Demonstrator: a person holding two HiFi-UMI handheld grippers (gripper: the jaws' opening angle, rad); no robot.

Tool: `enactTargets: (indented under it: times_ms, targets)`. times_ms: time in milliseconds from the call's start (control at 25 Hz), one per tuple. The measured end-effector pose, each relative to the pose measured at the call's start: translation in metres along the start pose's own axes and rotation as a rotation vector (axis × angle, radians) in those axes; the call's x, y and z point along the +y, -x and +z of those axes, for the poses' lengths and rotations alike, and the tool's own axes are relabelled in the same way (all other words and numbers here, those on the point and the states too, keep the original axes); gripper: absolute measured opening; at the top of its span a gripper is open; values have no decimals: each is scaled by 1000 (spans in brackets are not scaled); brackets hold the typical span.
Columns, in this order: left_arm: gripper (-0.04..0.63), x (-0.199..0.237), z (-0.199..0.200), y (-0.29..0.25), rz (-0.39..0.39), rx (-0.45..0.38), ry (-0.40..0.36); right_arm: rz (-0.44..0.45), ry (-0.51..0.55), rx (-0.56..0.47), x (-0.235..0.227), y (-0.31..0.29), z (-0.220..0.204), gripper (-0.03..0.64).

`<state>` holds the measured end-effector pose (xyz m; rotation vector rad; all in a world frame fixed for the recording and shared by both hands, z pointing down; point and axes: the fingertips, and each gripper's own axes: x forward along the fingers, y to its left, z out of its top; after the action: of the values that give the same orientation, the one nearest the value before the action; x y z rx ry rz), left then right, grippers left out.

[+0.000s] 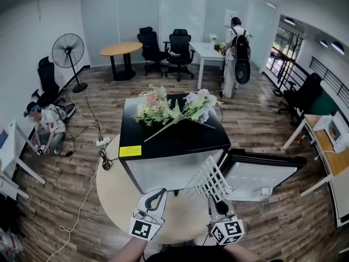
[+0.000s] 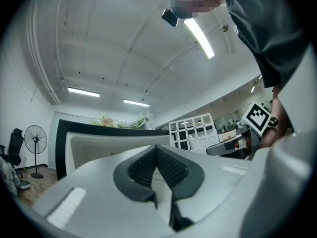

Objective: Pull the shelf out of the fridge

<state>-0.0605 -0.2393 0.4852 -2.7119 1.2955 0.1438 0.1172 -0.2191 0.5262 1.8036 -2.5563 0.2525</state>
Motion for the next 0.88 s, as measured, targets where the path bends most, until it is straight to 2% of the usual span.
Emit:
enactTargets:
  times_ms: [160,320,880]
  targets:
    - [0,-3,-1,-1,-2,3,0,-11,109,-36,0,5,7,35]
    - [0,-3,-1,-2,-5,3,-8,-27,172,-67,-2,8,13,34]
    - [0,1,-8,3,23,35,-20,-11,235,-99,-5,4,23,34]
